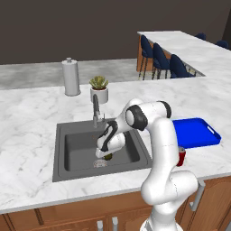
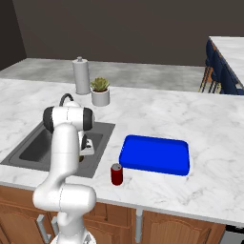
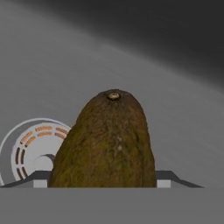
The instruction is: Pick up all produce items and place them in the sink. Turn on the sink faucet to wash them. Then turn the sink off and put them in the tray.
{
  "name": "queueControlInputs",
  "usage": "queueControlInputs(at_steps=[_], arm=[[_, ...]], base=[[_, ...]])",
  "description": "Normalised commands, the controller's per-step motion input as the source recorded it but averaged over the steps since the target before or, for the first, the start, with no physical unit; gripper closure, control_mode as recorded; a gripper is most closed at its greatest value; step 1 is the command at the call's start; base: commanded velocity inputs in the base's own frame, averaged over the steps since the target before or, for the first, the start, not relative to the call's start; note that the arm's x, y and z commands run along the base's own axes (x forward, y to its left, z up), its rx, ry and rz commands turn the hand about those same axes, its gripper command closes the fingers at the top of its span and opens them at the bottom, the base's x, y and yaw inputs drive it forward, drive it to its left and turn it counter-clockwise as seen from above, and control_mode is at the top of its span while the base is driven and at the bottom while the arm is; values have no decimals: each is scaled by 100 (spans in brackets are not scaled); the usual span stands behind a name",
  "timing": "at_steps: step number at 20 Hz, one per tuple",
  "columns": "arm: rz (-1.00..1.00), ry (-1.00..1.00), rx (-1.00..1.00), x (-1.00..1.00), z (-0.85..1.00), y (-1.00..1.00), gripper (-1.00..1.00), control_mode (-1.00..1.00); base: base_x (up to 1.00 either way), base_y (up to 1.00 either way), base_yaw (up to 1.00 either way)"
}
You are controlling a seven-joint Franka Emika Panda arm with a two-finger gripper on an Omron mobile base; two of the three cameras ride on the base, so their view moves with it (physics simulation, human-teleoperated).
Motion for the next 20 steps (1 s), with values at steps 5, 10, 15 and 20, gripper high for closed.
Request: queueControlInputs(at_steps=[5, 10, 15, 20], arm=[[0, 3, 0, 0, -19, 1, -100, -100], [0, 0, 1, 0, -2, 0, -100, -100], [1, -4, 0, -20, 15, -4, -100, -100], [4, -4, 0, -24, 31, -16, -100, -100]], base=[[0, 0, 0], [0, 0, 0], [0, 0, 0], [0, 0, 0]])
